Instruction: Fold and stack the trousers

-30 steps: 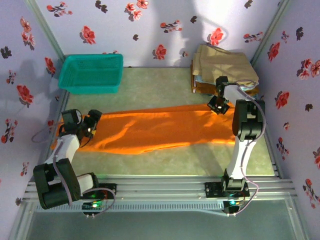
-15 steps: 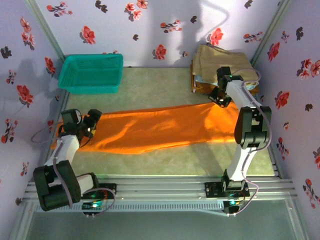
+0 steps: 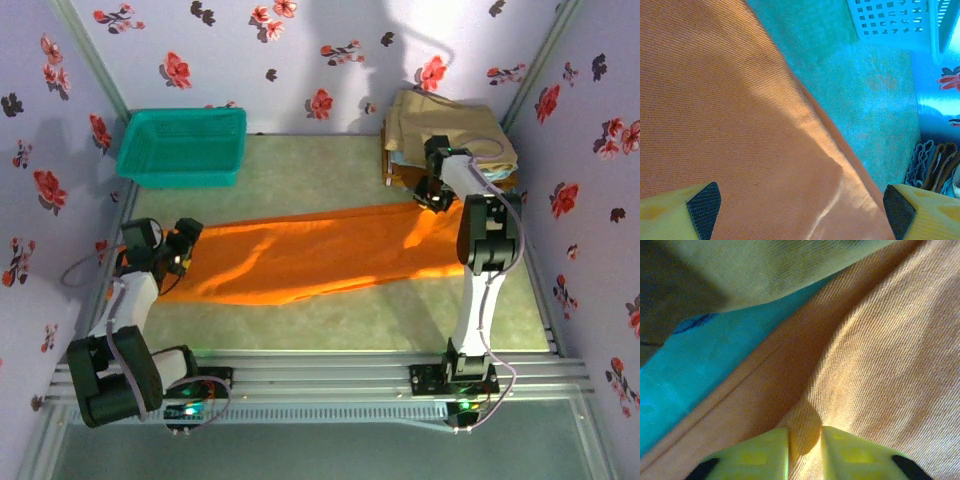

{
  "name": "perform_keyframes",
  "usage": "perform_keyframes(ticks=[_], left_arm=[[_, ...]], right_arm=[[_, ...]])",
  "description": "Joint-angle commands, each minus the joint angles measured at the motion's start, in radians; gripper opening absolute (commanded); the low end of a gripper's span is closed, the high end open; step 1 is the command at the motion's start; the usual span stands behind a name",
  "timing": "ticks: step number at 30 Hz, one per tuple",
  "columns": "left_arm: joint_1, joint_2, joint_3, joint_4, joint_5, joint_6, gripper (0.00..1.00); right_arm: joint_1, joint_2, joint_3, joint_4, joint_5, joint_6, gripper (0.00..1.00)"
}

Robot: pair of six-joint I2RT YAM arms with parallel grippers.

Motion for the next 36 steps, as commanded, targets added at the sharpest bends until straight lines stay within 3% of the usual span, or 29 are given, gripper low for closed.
perform_keyframes(ticks=[1,4,7,11,16,21,26,36], left_arm=[[-0.005,-0.024,0.033,-0.029,0.024,0.026,0.88],[-0.044,-0.074,0.059,-0.099,0.005,0.065,0.89],[-0.159,-0.124,0.105,-0.208,-0.065,0.125,0.89],[-0.395,-0.158,0.119,-0.296,-0.174,0.176,0.85],[-0.71,-0.109,0.104,-0.268,-0.241,0.148,0.82],[-0.94,0.033,0.131,-0.137,-0.291,0.088,0.82],[-1.043,0.213,0.203,-0.023,-0.291,0.049,0.83],[-1.058,0.382,0.287,0.067,-0.297,0.017,0.83]], right_arm=[[0.012,-0.01,0.069,-0.027,0.008,-0.029,0.38],[0.034,-0.134,-0.002,-0.031,0.023,-0.036,0.47],[0.037,-0.312,-0.174,-0.001,0.016,0.016,0.49],[0.038,-0.565,-0.513,0.1,-0.076,0.106,0.48],[0.06,-0.779,-0.829,0.177,-0.226,0.185,0.49],[0.113,-0.978,-1.037,0.226,-0.264,0.267,0.63],[0.114,-1.057,-1.15,0.401,-0.322,0.377,0.7],[0.114,-0.848,-1.097,0.594,-0.346,0.43,0.71]])
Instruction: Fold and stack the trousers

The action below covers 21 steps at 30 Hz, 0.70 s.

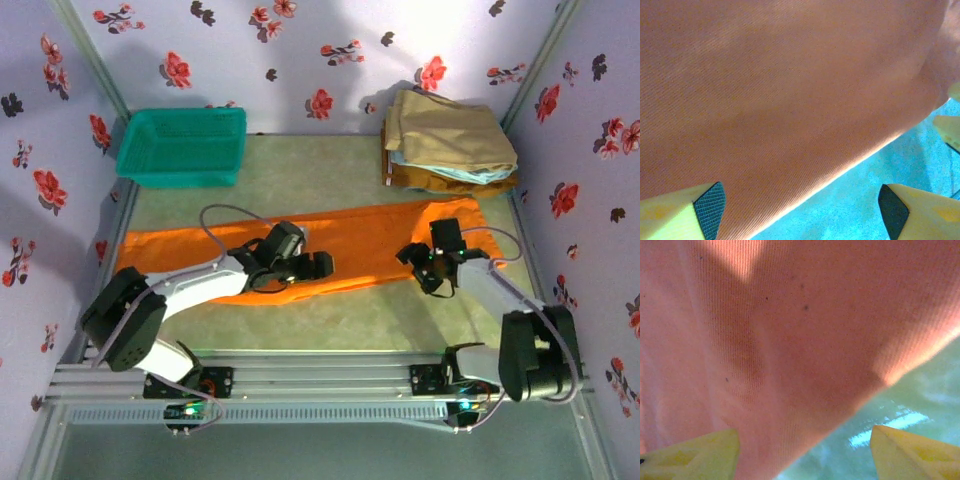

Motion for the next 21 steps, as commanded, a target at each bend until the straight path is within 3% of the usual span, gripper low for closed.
perform_keyframes(ticks=[1,13,21], left_arm=[[-0.005,0.043,0.029,0.052,-0.018,-0.03,0.83],[-0.005,0.087,0.087,0.028,0.002,-0.01,0.83],[-0.016,0.117,0.116,0.044,0.061,-0.013,0.83]], right_arm=[[0.003,0.054,0.046,0.087,-0.019,0.033,0.71],[0.003,0.147,0.129,0.099,-0.058,0.029,0.7],[0.0,0.306,0.24,0.087,-0.098,-0.005,0.68]])
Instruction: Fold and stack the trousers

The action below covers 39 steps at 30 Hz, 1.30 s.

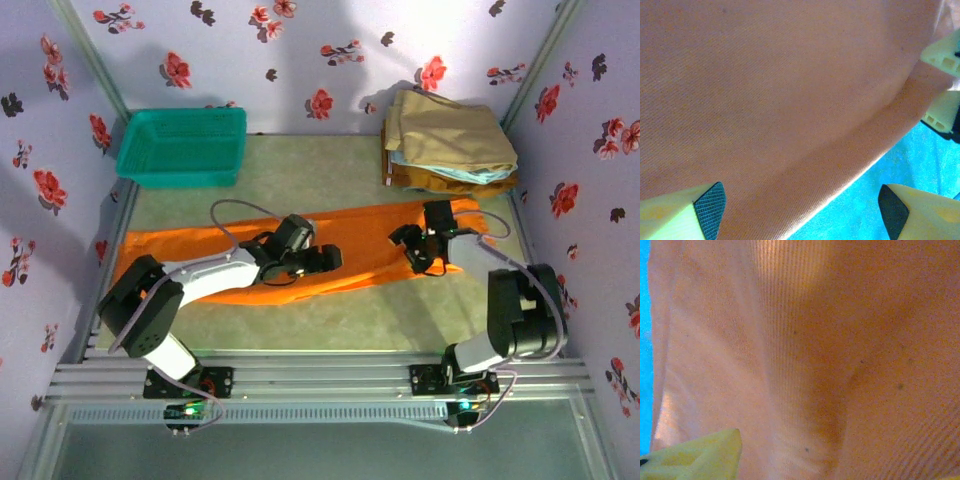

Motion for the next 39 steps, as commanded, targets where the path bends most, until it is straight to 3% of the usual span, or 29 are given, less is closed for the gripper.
perform_keyframes(ticks=[1,8,13,23,31,39], left_arm=[[-0.02,0.009,0.042,0.009,0.04,0.007,0.82],[-0.121,-0.004,0.104,0.007,0.021,-0.014,0.82],[-0.167,0.095,0.163,0.067,0.018,-0.037,0.81],[-0.154,0.307,0.281,0.198,0.056,-0.077,0.76],[-0.099,0.351,0.308,0.285,0.093,-0.098,0.73],[-0.063,0.463,0.318,0.388,0.169,-0.13,0.69]], right_arm=[[-0.001,0.05,0.067,-0.005,-0.046,-0.031,0.67],[-0.023,0.06,0.116,-0.072,-0.042,-0.069,0.69],[-0.035,0.131,0.166,-0.096,-0.074,-0.087,0.67],[-0.039,0.11,0.16,-0.109,-0.098,-0.102,0.67],[-0.05,0.095,0.158,-0.149,-0.099,-0.153,0.66],[-0.055,-0.077,0.08,-0.199,-0.056,-0.173,0.66]])
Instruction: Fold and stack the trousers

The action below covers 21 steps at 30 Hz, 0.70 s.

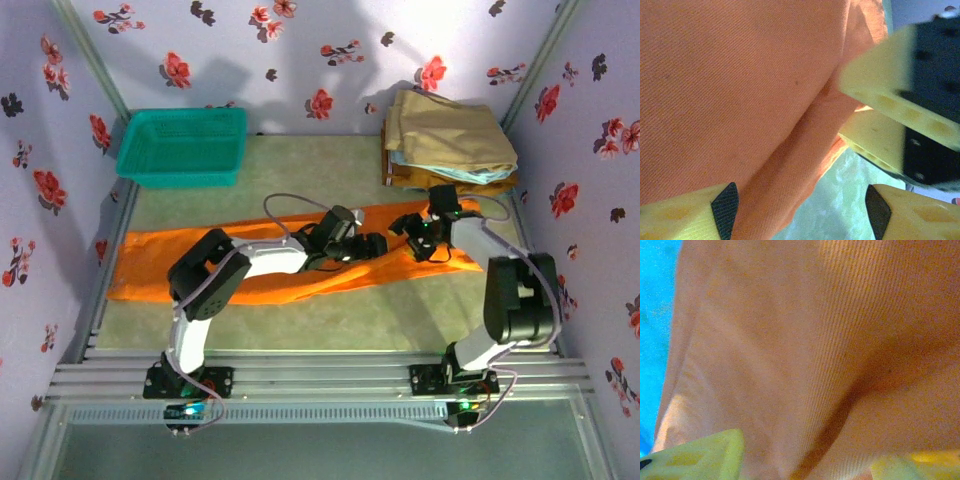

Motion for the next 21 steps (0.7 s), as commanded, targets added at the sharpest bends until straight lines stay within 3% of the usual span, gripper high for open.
perform_keyframes(ticks=[1,4,9,13,15,19,21], left_arm=[[0.018,0.052,-0.006,0.097,0.068,-0.044,0.68],[0.026,0.004,-0.036,0.118,0.088,-0.054,0.68],[0.017,-0.139,-0.032,-0.05,0.04,0.043,0.69],[-0.05,-0.176,0.034,-0.211,0.01,0.132,0.69],[-0.088,-0.165,0.055,-0.23,0.008,0.139,0.67],[-0.111,-0.091,0.077,-0.183,0.041,0.108,0.58],[-0.111,-0.051,0.095,-0.148,0.063,0.093,0.55]], right_arm=[[-0.005,-0.089,-0.044,-0.068,0.035,-0.035,0.66],[-0.017,-0.141,-0.071,-0.097,0.054,-0.049,0.66],[-0.064,-0.192,-0.121,-0.106,0.06,-0.057,0.65],[-0.075,-0.22,-0.185,-0.059,0.044,-0.038,0.58],[-0.076,-0.227,-0.206,-0.041,0.041,-0.028,0.5],[-0.088,-0.242,-0.242,-0.007,0.055,0.0,0.15],[-0.089,-0.244,-0.249,0.003,0.051,0.004,0.06]])
